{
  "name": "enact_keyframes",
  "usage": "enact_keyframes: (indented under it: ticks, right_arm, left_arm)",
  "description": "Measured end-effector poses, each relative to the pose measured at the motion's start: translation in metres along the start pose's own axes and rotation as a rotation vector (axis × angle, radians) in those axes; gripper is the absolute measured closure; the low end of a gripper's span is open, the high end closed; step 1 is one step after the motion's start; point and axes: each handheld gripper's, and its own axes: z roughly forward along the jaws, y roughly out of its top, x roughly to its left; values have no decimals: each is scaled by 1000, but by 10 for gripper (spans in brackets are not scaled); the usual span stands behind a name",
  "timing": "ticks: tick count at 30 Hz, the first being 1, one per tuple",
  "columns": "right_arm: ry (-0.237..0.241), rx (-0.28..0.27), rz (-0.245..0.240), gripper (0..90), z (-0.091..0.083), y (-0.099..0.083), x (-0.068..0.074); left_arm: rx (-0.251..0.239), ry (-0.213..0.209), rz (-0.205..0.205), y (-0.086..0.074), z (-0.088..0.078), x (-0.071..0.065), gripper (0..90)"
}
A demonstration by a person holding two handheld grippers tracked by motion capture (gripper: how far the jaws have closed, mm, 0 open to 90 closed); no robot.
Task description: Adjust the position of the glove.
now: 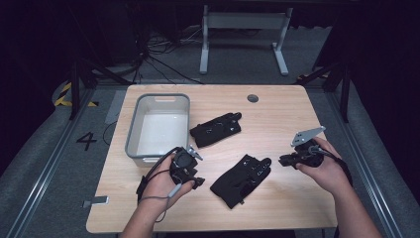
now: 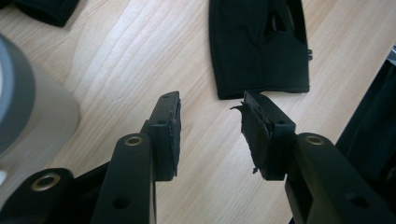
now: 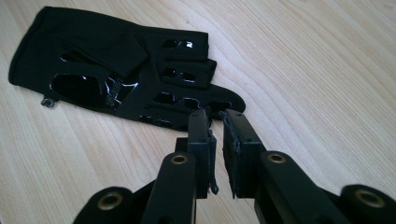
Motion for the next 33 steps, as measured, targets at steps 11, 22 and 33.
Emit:
enact_keyframes:
  ticks: [11,22,33]
  right_arm:
    - [36,-50,17,819,-3,1,-2]
    - [62,-52,29,794,18,11,-6]
    - [87,2,18,771,56,20,-7]
  left_arm:
    - [-30,-78,31,4,2,-14,662]
    - [-8,-118,27,4,23,-29,660]
    - [22,-130,19,2,42,-33,650]
